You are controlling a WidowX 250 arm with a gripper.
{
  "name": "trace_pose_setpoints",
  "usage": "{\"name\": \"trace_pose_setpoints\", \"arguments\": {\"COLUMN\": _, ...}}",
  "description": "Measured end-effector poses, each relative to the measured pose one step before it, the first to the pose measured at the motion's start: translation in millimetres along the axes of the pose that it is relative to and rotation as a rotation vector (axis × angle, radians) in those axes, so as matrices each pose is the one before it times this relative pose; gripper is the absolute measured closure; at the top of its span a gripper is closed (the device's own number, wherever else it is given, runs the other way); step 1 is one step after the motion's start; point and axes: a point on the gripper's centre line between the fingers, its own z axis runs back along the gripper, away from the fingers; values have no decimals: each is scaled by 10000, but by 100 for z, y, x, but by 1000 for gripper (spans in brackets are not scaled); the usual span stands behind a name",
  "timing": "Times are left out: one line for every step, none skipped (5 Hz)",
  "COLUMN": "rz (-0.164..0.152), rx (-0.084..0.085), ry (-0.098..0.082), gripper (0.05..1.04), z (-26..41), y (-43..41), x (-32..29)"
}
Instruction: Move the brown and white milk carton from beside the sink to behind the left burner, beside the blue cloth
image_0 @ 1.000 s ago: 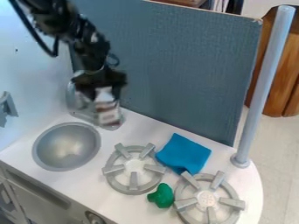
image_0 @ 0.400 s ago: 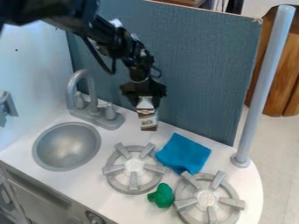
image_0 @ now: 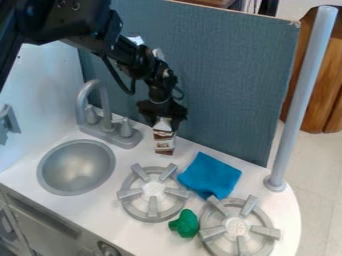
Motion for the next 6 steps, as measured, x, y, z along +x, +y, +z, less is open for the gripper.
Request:
{"name": "trace_pose_setpoints", "arguments": {"rz": -145, "rx": 58, "ry": -188, "gripper": 76, "z": -60, "y": 155, "x": 276}}
{"name": "trace_pose_setpoints", "arguments": {"rz": -128, "rx": -38, "ry": -134, "gripper": 79, "z": -146, "y": -39, "x": -55}}
{"name": "trace_pose_setpoints", "arguments": {"rz": -81, "rx": 13, "ry": 89, "gripper": 83, "z": -399, "y": 144, "x": -921}}
{"name": "trace_pose_setpoints", "arguments": {"rz": 28, "rx": -61, "ry": 170, "gripper": 83, "z": -253, "y": -52, "x": -892}}
{"name": "trace_pose_setpoints", "arguments": {"rz": -2, "rx": -76, "ry": 126, "gripper": 83, "z": -302, "y": -71, "x": -860}}
{"name": "trace_pose_setpoints", "arguments": {"rz": -35, "rx": -24, "ry": -58, "gripper": 83, "z": 39, "y": -16, "x": -86}}
